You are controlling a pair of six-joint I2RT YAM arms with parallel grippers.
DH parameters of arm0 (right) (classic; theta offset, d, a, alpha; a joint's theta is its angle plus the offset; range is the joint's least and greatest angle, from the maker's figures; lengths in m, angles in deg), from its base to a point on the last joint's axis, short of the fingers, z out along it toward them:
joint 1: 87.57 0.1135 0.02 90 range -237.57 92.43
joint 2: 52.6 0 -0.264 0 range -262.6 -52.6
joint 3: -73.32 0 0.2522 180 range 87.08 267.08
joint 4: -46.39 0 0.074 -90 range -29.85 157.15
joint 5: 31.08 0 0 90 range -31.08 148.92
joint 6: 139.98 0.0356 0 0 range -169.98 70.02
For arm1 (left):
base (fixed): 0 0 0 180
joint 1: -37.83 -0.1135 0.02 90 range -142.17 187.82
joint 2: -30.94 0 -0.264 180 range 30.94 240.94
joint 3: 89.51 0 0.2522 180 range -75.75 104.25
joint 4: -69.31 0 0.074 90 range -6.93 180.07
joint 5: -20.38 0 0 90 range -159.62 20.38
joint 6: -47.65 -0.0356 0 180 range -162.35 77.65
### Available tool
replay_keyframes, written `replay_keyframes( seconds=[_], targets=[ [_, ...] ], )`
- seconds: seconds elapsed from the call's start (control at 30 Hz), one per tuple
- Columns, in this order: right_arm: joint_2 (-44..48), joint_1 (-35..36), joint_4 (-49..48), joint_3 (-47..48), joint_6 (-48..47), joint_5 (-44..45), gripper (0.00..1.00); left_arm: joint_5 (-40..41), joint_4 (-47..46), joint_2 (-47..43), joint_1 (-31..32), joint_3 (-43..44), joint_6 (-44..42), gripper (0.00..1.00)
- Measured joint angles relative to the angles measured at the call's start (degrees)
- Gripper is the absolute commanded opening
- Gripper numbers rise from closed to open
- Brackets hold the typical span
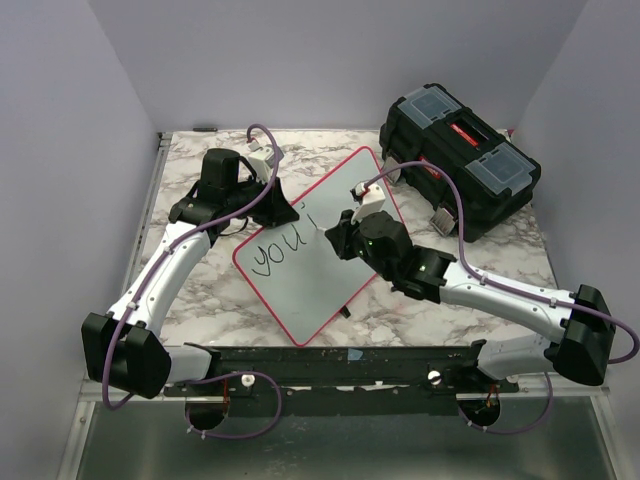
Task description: Write a sentence on the whiteboard
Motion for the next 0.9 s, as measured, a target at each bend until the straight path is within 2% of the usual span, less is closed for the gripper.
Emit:
replay_keyframes(
  seconds=[0.9],
  targets=[
    [-2.5, 0.0, 1.8, 4.5, 0.2, 0.2, 0.01, 0.2, 0.1, 0.0, 0.0, 0.0, 0.0, 0.00]
  ],
)
